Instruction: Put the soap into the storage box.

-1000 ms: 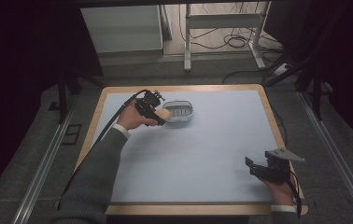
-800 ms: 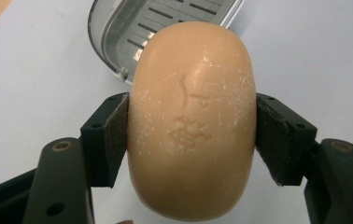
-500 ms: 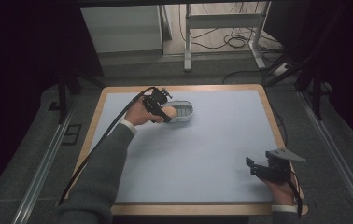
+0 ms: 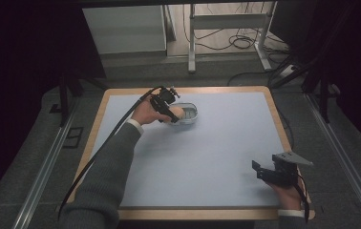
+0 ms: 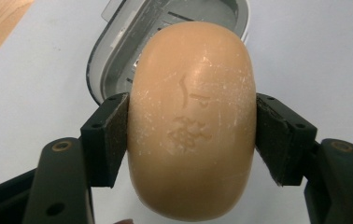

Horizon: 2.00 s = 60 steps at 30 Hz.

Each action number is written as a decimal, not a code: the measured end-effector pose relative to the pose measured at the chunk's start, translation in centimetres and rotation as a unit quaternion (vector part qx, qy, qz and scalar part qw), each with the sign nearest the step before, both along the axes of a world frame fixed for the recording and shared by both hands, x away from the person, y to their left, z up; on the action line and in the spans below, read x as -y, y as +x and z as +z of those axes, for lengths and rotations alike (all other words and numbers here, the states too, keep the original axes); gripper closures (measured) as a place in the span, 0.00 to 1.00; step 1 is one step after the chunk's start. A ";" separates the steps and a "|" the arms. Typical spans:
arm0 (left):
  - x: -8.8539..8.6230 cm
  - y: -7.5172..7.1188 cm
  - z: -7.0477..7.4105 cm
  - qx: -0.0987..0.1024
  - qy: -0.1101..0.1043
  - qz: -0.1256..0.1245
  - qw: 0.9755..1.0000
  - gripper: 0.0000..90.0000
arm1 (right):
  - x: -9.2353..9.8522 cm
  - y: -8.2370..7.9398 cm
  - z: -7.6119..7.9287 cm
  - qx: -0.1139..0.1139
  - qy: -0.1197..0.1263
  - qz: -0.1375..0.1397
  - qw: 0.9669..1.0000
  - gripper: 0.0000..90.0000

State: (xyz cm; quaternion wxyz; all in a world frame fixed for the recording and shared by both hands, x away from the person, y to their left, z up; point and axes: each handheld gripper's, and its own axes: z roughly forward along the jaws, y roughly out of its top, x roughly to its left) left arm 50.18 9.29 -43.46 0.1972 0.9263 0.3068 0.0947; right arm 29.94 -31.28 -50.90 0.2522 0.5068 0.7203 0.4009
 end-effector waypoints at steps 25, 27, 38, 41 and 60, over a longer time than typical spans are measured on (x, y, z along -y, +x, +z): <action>3.1 3.3 -1.0 -0.009 0.001 -0.040 0.999 0.36 | 0.3 0.0 -0.2 -0.003 -0.007 -0.010 1.000 0.17; 3.1 3.4 -1.2 -0.012 0.005 -0.040 0.999 0.36 | 0.4 0.0 -0.2 -0.003 -0.006 -0.010 1.000 0.17; 3.1 3.3 -0.9 0.005 -0.022 -0.032 0.999 0.30 | 0.3 0.0 -0.2 -0.004 -0.008 -0.009 1.000 0.16; 2.9 2.9 -0.3 0.011 -0.028 -0.032 0.999 0.28 | 0.3 0.0 -0.3 -0.004 -0.008 -0.010 1.000 0.17; -0.9 -4.1 0.8 0.046 -0.072 -0.031 0.996 0.24 | 0.2 -0.3 0.2 0.004 -0.006 -0.008 1.000 0.16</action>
